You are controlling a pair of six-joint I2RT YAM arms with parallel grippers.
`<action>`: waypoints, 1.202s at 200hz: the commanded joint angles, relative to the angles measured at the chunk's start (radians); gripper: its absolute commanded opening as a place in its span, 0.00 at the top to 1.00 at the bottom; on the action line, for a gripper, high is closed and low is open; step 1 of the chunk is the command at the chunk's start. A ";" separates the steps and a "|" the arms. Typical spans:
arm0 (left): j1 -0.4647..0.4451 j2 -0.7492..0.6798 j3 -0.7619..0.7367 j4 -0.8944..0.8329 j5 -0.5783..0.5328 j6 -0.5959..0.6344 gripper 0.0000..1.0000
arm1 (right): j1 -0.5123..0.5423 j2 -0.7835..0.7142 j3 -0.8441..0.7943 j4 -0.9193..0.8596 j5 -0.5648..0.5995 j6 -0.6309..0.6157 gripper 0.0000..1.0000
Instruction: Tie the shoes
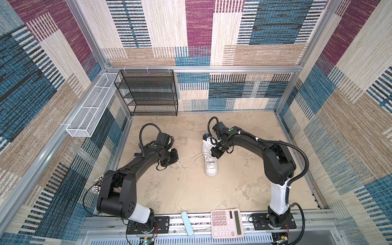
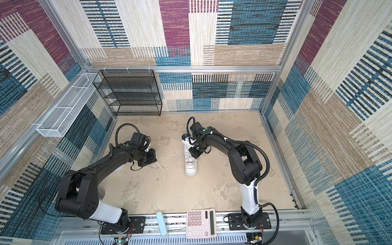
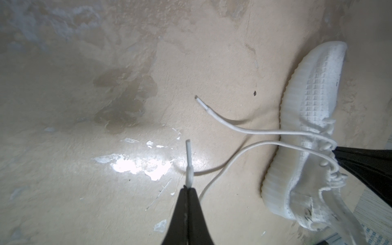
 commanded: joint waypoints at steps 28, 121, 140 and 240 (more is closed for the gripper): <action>-0.001 -0.007 -0.010 -0.014 -0.030 -0.007 1.00 | 0.002 -0.006 0.053 -0.026 0.024 0.031 0.76; -0.001 -0.016 -0.030 -0.092 -0.119 -0.038 1.00 | -0.023 -0.077 0.072 0.011 0.048 0.134 0.56; 0.001 -0.029 -0.028 -0.101 -0.144 -0.048 1.00 | -0.028 -0.106 0.068 0.030 0.050 0.157 0.54; 0.045 -0.101 0.017 -0.252 -0.313 -0.090 0.49 | -0.077 -0.286 -0.074 0.113 0.036 0.181 0.51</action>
